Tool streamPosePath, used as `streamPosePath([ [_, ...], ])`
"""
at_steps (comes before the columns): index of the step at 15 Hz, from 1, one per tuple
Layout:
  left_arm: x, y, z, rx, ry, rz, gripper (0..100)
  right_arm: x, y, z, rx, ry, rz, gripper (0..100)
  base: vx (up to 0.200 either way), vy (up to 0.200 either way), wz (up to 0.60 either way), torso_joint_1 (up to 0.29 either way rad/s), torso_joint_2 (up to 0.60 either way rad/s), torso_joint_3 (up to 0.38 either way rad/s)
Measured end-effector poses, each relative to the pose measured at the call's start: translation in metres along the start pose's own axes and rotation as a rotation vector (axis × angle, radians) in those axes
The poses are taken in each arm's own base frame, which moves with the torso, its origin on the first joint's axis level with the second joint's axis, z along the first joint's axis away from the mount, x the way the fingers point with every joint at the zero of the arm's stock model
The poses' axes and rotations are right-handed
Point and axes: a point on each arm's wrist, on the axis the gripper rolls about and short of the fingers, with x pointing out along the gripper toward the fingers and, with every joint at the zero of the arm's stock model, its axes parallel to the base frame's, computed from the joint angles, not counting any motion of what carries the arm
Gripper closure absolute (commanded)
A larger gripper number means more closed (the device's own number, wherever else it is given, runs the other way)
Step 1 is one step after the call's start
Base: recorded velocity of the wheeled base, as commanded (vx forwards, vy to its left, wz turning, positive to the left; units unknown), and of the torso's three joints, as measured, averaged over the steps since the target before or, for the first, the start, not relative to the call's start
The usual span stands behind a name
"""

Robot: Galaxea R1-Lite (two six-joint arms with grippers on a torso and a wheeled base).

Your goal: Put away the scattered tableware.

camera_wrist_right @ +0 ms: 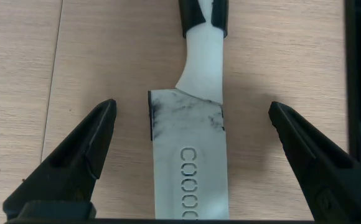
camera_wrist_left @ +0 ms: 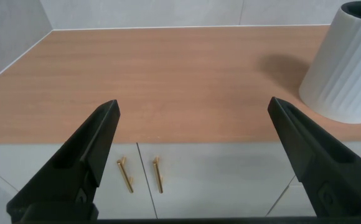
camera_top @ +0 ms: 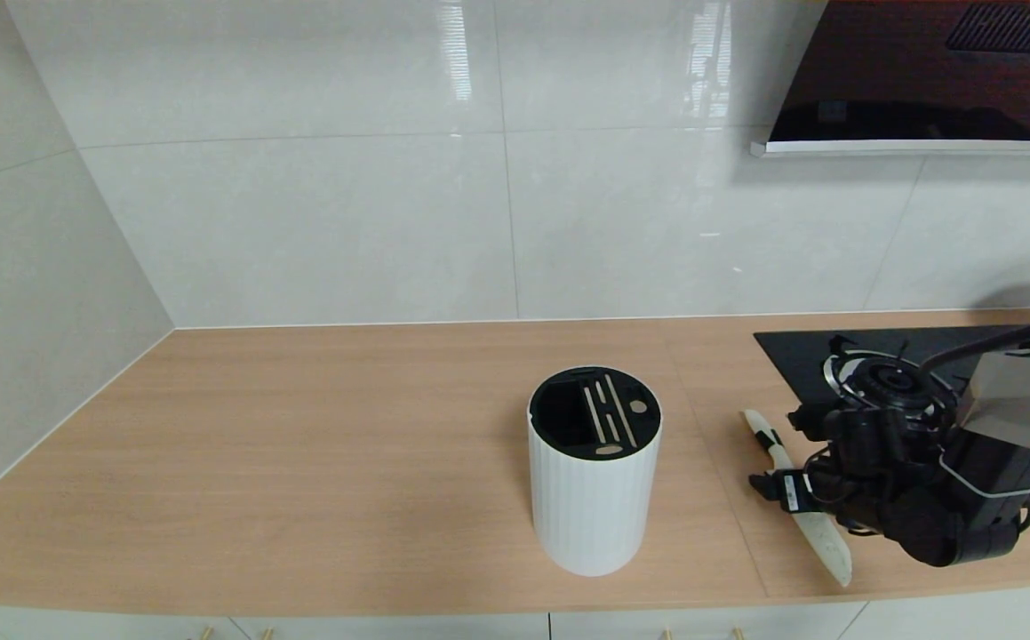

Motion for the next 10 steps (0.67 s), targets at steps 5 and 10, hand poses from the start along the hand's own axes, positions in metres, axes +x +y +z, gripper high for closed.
streamPosePath([
  [5, 0.0, 0.0, 0.0, 0.0, 0.0, 0.0, 0, 0.0036, 0.0004, -0.004, -0.002, 0.011, 0.0, 100, 0.0, 0.0, 0.0, 0.0, 0.0, 0.0],
  [10, 0.0, 0.0, 0.0, -0.001, 0.0, 0.0, 0, 0.0049, -0.0001, -0.006, -0.001, 0.019, -0.001, 100, 0.0, 0.0, 0.0, 0.0, 0.0, 0.0],
])
